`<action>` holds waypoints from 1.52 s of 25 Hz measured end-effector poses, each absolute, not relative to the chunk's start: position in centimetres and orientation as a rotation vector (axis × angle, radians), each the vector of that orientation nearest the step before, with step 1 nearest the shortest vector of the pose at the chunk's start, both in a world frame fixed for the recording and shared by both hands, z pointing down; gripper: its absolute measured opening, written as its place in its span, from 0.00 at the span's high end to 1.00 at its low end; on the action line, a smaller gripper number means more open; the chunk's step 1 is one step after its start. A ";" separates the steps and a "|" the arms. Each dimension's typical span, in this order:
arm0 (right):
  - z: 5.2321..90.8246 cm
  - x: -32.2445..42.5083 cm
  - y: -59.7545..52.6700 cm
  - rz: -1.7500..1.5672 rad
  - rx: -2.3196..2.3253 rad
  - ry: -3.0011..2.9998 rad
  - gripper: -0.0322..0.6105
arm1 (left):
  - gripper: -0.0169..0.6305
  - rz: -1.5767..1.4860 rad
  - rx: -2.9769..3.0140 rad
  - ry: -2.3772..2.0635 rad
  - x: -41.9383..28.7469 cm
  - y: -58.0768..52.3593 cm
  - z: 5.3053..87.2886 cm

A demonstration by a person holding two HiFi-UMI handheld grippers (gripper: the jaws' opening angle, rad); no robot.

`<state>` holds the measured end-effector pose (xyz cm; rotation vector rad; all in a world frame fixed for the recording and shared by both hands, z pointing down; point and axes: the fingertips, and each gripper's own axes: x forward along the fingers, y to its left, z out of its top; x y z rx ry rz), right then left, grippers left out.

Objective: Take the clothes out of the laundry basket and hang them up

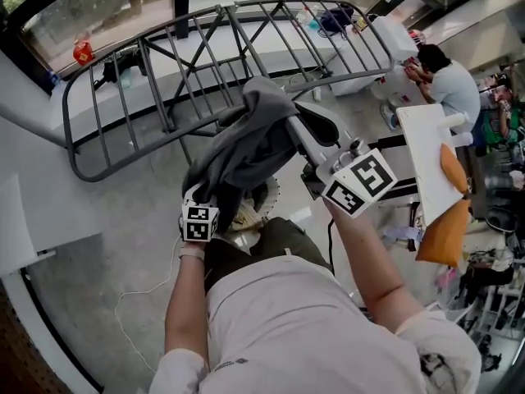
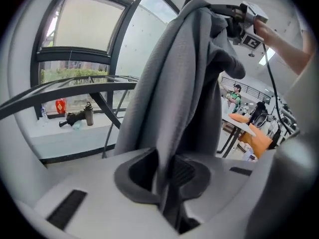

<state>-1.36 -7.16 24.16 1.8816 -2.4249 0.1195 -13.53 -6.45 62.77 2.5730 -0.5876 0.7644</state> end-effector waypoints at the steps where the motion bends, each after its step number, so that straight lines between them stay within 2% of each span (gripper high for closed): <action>1: 23.9 -0.8 -7.0 0.108 1.899 -2.413 0.90 | 0.95 0.770 2.569 -0.618 -13.7 -7.0 62.7; 12: 26.0 8.7 -4.4 0.081 2.038 -2.247 0.90 | 0.96 0.694 2.603 -1.065 -17.9 -12.8 54.3; 20: 29.4 15.2 -3.9 0.044 1.977 -2.198 0.90 | 0.96 0.692 2.676 -1.371 -17.8 -13.8 46.4; 27: 30.6 16.2 -7.4 -0.097 1.824 -2.234 0.90 | 0.96 0.743 2.708 -1.662 -19.0 -16.8 38.6; 38: 27.8 15.0 -16.1 -0.273 1.711 -2.366 0.90 | 0.96 0.768 2.676 -2.075 -19.6 -23.8 27.5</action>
